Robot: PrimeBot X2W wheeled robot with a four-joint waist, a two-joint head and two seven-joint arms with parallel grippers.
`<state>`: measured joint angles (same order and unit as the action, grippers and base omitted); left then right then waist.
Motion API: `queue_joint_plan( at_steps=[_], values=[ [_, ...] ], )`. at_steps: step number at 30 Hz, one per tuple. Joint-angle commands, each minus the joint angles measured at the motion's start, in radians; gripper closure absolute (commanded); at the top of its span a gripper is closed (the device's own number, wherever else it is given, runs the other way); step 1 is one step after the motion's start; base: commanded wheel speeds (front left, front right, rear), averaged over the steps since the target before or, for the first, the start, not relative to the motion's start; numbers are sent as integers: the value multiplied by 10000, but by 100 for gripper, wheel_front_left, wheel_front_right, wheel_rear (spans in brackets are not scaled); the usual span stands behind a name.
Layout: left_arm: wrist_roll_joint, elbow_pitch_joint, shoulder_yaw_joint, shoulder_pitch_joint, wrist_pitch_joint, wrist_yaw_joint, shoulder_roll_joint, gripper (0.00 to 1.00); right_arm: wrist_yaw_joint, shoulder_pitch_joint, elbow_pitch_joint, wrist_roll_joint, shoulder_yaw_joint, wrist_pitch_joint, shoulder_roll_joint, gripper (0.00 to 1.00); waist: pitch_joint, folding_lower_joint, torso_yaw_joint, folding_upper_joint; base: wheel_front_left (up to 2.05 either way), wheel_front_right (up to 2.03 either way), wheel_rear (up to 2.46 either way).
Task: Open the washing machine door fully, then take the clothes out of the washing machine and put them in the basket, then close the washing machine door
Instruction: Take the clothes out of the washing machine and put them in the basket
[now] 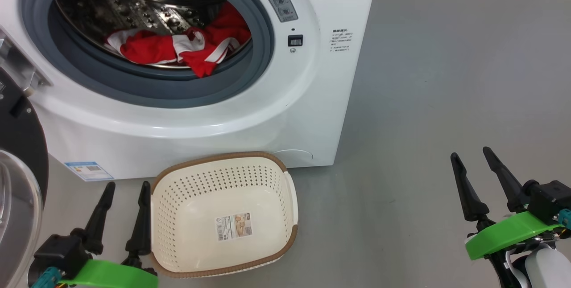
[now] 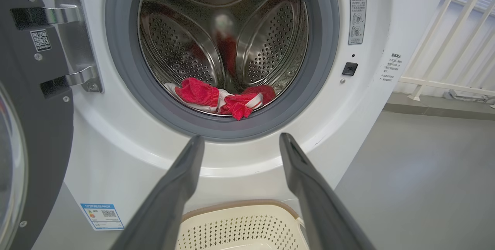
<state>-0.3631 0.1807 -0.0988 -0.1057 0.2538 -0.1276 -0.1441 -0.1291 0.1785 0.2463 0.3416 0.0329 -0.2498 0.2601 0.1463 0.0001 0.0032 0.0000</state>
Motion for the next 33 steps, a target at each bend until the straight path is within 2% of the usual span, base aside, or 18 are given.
queue_joint_plan(
  at_steps=[1,12,17,24,33],
  values=[
    [-49,-38,311,-315,80,-31,-211,0,-16,70,-214,-145,271,-120,150,0,57,0,-21,0,0,0,0],
    [-7,338,275,-954,80,-31,-225,0,-16,262,-246,-159,395,-120,31,0,379,0,-216,0,0,0,0],
    [177,549,45,-1728,80,-31,-365,0,-16,435,-293,-168,463,-120,-81,0,673,0,-347,0,0,0,0],
    [187,2275,-778,-3906,31,-31,-757,0,-16,802,-343,-178,631,-120,-304,0,1306,0,-663,0,0,0,0],
    [-270,4395,-1688,-6753,-1003,-31,-1299,0,-16,1361,-372,-181,966,-120,-668,0,2318,0,-1316,0,0,0,0]
  ],
)
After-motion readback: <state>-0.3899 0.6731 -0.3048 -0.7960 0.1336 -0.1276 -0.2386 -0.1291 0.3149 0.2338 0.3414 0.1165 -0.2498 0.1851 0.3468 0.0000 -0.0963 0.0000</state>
